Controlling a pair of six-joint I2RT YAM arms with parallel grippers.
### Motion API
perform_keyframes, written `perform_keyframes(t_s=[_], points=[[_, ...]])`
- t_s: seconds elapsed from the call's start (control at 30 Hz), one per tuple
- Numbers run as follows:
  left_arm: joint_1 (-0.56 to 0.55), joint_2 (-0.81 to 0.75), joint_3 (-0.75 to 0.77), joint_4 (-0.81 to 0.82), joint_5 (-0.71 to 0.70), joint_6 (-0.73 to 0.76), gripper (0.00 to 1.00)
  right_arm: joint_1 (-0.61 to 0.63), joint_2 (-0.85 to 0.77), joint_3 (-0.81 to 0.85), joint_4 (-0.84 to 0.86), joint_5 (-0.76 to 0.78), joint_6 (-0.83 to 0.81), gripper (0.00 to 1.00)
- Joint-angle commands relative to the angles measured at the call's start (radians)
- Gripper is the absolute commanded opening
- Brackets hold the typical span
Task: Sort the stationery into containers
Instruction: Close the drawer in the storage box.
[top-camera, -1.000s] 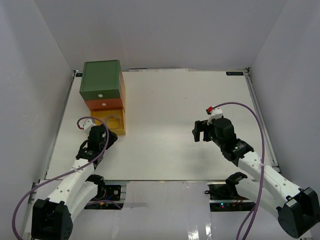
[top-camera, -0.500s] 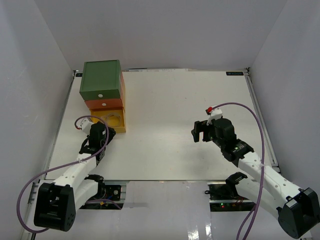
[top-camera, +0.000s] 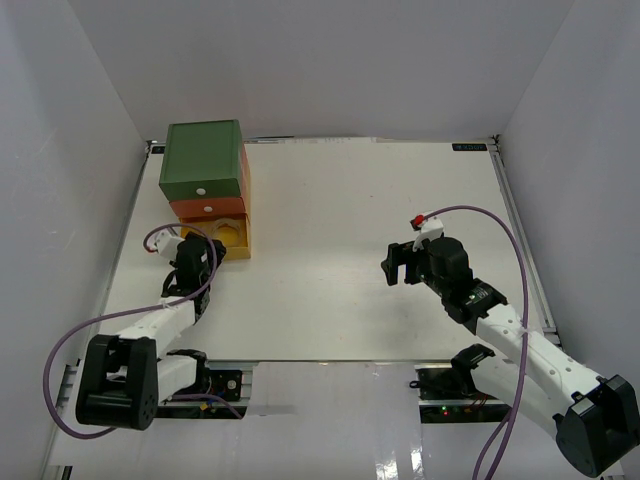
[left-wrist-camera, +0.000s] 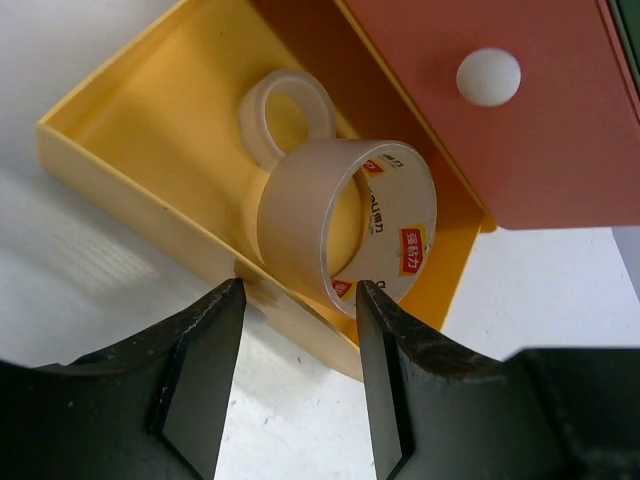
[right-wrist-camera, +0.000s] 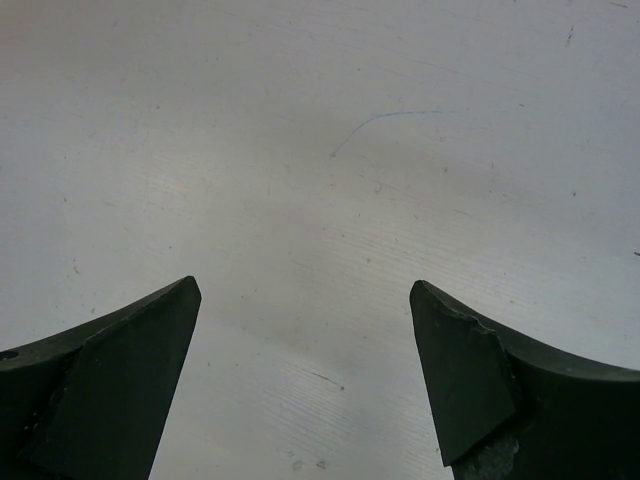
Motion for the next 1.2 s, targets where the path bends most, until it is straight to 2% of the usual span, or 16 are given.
perform_keyframes(t_s=[0.0, 0.3, 0.57, 0.97, 1.17], points=[[0.024, 0.038, -0.010, 0.144, 0.020, 0.004, 0.59, -0.004, -0.002, -0.007, 0.049, -0.012, -0.011, 0.92], [0.054, 0.090, -0.079, 0.443, 0.095, 0.056, 0.58, -0.005, 0.005, -0.014, 0.058, -0.019, -0.013, 0.92], [0.054, 0.177, -0.077, 0.620, 0.158, 0.082, 0.58, -0.004, 0.006, -0.014, 0.058, -0.027, -0.016, 0.92], [0.055, 0.320, -0.045, 0.842, 0.238, 0.208, 0.58, -0.005, 0.018, -0.016, 0.060, -0.039, -0.020, 0.92], [0.061, 0.400, -0.062, 1.007, 0.288, 0.265, 0.58, -0.004, 0.017, -0.016, 0.060, -0.046, -0.022, 0.92]])
